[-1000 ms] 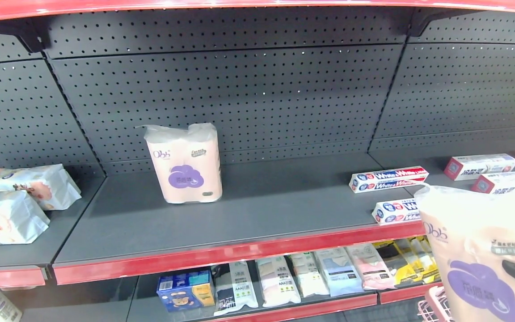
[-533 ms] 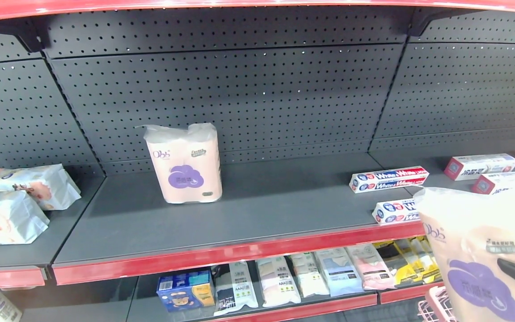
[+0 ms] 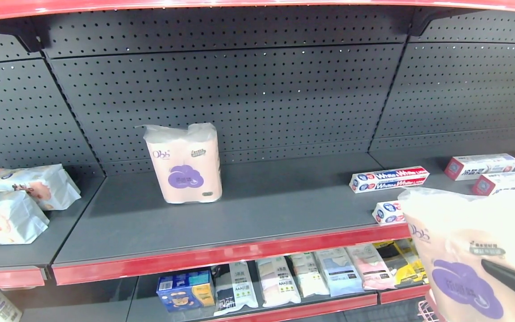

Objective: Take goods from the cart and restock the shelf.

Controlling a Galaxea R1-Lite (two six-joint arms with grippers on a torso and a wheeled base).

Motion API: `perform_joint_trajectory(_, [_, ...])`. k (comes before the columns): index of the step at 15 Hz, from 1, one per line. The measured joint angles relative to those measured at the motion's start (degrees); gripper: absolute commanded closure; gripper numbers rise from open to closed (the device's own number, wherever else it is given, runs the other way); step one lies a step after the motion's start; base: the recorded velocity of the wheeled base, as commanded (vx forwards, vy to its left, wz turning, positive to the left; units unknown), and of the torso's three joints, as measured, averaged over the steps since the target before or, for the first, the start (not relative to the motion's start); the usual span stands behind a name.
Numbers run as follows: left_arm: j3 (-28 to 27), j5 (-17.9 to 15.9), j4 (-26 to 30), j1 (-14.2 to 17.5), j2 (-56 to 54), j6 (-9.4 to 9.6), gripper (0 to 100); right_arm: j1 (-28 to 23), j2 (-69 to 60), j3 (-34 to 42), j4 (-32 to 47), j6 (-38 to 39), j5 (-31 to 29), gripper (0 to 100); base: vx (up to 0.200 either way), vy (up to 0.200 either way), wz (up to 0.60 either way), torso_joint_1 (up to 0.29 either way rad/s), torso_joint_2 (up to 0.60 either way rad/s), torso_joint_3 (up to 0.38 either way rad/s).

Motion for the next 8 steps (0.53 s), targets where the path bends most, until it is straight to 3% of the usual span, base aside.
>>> perform_joint_trajectory(2, [0.0,-0.2,-0.2,0.1,0.2,2.08,0,0.1,1.0,-2.9,-0.2,0.3,-0.6,100,0.0,0.0,0.0,0.0,0.0,0.0])
perform_joint_trajectory(6, [0.0,-1.0,-0.4,0.1,0.1,2.9,0,0.1,0.7,-4.4,0.3,1.6,-2.2,100,0.0,0.0,0.0,0.0,0.0,0.0])
perform_joint_trajectory(8, [-2.9,-2.3,-0.2,-0.4,0.9,2.44,0,0.7,0.2,-4.0,0.5,1.9,-2.1,100,0.0,0.0,0.0,0.0,0.0,0.0])
